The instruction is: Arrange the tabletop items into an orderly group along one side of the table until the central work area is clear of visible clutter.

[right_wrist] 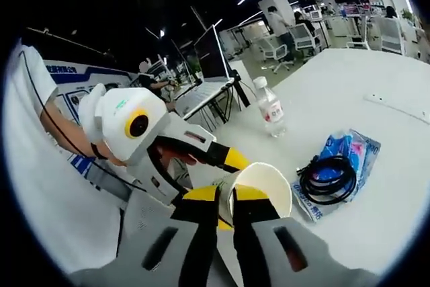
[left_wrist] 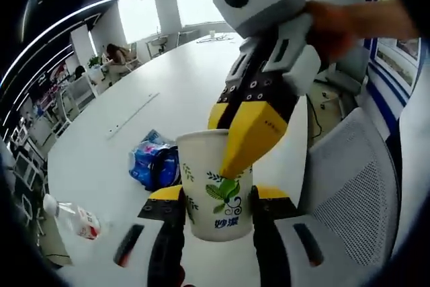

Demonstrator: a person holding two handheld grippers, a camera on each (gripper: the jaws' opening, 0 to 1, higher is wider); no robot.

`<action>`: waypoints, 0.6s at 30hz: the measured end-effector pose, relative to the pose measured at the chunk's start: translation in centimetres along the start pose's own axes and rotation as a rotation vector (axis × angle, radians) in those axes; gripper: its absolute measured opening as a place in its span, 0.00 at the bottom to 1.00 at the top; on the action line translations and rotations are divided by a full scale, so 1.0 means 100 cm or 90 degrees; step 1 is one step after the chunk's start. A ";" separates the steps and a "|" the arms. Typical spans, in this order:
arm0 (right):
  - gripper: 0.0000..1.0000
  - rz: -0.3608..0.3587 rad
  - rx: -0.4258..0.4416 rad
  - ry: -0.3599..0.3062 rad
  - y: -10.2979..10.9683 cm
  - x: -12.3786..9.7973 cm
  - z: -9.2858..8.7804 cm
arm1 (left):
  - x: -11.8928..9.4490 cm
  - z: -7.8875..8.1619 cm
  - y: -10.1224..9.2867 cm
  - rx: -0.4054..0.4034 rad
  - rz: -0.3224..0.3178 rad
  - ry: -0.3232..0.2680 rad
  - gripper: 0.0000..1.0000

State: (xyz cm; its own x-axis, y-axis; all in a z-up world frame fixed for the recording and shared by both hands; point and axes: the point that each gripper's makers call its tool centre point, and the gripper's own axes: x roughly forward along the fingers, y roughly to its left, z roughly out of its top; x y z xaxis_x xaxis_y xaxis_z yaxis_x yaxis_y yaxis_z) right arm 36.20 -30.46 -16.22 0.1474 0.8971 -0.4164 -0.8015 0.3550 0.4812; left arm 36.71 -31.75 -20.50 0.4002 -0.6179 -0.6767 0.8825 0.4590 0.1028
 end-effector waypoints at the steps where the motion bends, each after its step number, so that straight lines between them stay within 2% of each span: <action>1: 0.03 0.001 0.000 0.001 0.001 0.000 0.000 | 0.000 0.000 0.000 0.001 -0.001 0.001 0.38; 9: 0.00 0.017 0.016 0.003 0.005 0.003 -0.001 | 0.001 -0.001 0.000 0.012 0.000 0.003 0.38; 18: 0.00 -0.001 0.033 -0.007 0.003 0.007 -0.001 | 0.002 -0.003 0.003 0.018 0.007 0.006 0.39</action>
State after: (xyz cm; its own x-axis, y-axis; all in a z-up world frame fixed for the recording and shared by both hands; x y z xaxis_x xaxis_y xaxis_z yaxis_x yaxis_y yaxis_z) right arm 35.99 -29.72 -16.42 0.1552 0.8994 -0.4088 -0.7707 0.3691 0.5194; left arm 36.99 -31.49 -20.84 0.4084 -0.6067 -0.6820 0.8844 0.4480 0.1310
